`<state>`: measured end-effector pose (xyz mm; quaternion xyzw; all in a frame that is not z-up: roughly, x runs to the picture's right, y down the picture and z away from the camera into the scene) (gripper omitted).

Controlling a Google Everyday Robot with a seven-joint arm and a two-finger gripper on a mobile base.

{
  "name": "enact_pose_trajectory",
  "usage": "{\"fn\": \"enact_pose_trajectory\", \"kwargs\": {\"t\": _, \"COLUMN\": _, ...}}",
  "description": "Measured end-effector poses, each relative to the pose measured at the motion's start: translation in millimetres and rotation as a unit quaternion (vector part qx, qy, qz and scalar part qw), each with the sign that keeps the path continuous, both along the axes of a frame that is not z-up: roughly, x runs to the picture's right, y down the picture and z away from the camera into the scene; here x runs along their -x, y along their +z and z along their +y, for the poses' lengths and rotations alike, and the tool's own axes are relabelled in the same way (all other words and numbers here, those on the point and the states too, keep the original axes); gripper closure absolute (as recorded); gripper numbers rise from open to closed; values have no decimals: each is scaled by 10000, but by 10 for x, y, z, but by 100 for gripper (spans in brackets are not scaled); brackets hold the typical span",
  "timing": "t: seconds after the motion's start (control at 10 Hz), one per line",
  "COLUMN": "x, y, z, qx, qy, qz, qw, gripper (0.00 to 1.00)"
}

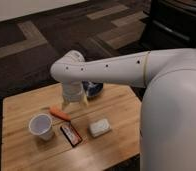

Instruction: Push the ceramic bowl across the table

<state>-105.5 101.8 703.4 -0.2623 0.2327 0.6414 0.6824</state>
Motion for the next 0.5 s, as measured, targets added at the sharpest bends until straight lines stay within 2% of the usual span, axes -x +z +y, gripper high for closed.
{"fn": "enact_pose_trajectory", "kwargs": {"t": 0.5, "x": -49, "y": 4, "z": -15, "qx": -22, "qy": 31, "qz": 46, "qw": 10000, "gripper": 35}}
